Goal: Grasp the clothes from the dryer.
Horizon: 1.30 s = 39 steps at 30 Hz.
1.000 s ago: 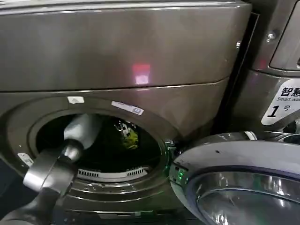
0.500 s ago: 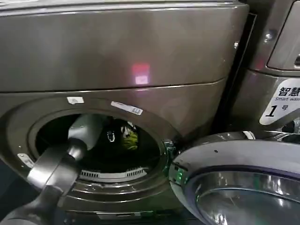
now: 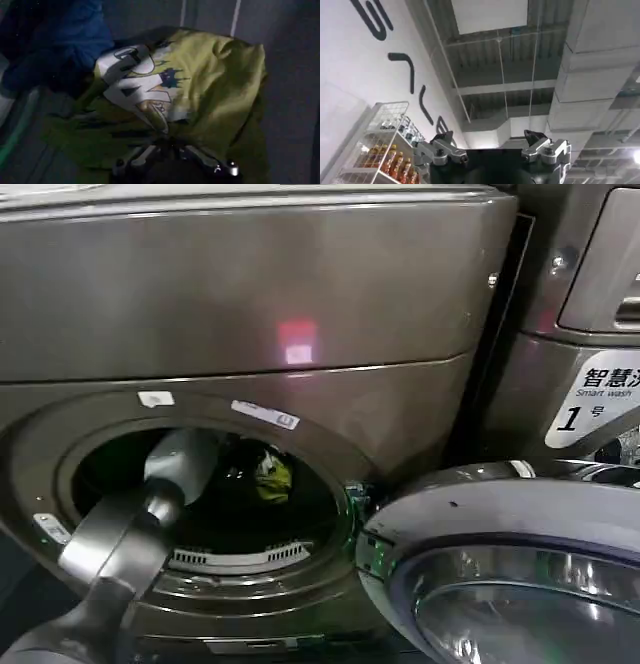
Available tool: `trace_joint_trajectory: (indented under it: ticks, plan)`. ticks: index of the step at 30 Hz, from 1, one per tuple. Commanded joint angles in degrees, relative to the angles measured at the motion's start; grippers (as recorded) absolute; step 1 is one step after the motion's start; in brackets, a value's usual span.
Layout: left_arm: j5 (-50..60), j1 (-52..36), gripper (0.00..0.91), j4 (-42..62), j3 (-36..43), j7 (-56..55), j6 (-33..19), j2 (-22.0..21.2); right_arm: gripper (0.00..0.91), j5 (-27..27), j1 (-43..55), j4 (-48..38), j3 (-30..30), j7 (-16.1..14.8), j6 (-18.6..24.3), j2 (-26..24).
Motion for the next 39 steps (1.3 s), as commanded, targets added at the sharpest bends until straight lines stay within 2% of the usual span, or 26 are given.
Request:
trace_joint_trajectory:
  ticks: [1,5,6,10,14,16,19,21,24,27,31,36,39]
  plan:
    - [-1.69,0.74,0.0,-0.33,-1.21,-0.38,0.77,0.05,0.907,0.07,-0.24,-0.14,0.36,0.05,-0.03,0.16]
    - [-6.56,2.79,0.0,-3.07,-4.72,-5.53,1.77,0.97,0.907,0.07,0.08,-0.26,0.09,0.16,-0.05,0.26]
    - [-9.48,3.78,0.0,-5.45,-7.38,-9.91,3.27,1.21,0.907,-0.01,0.33,-0.18,-0.31,0.53,-0.33,0.3]
    - [-15.86,7.87,0.0,-13.62,-13.11,-15.77,6.99,2.27,0.907,-0.2,0.96,0.29,-1.32,1.32,-1.31,0.45]
    - [-23.55,14.52,0.0,-20.4,-15.91,-26.11,7.85,3.0,0.907,-0.41,1.2,-0.08,-1.54,2.05,-2.7,0.44]
    - [-30.99,17.97,0.0,-27.17,-17.09,-33.12,8.47,3.48,0.907,-0.53,1.43,0.07,-1.72,2.02,-2.77,0.46]
    - [-35.46,23.08,0.0,-38.44,-19.48,-39.75,8.04,4.22,0.907,-2.52,1.59,0.09,-2.44,2.55,-3.27,0.73]
    - [-35.61,26.95,0.0,-43.6,-21.91,-43.12,4.2,4.2,0.907,-3.39,1.63,0.27,-2.44,2.87,-4.49,0.9]
    - [-37.67,32.19,0.0,-49.9,-25.57,-51.32,2.11,3.39,0.907,-5.81,1.73,0.39,-2.79,2.69,-4.93,1.27]
    - [-41.52,37.0,0.0,-56.59,-27.03,-57.92,-2.97,2.91,0.907,-6.15,1.79,0.6,-3.0,2.15,-3.62,1.5]
    - [-44.07,41.19,0.0,-64.18,-28.42,-65.73,-5.13,1.28,0.907,-5.84,2.02,0.91,-3.63,1.73,-1.37,1.74]
    - [-47.91,42.37,0.0,-68.12,-29.52,-73.76,-7.12,-0.27,0.907,-5.76,2.29,0.75,-3.83,1.04,1.04,1.77]
    - [-47.41,43.33,0.0,-68.71,-29.44,-76.64,-11.01,-0.68,0.907,-5.65,2.56,0.94,-3.55,0.29,0.14,1.95]
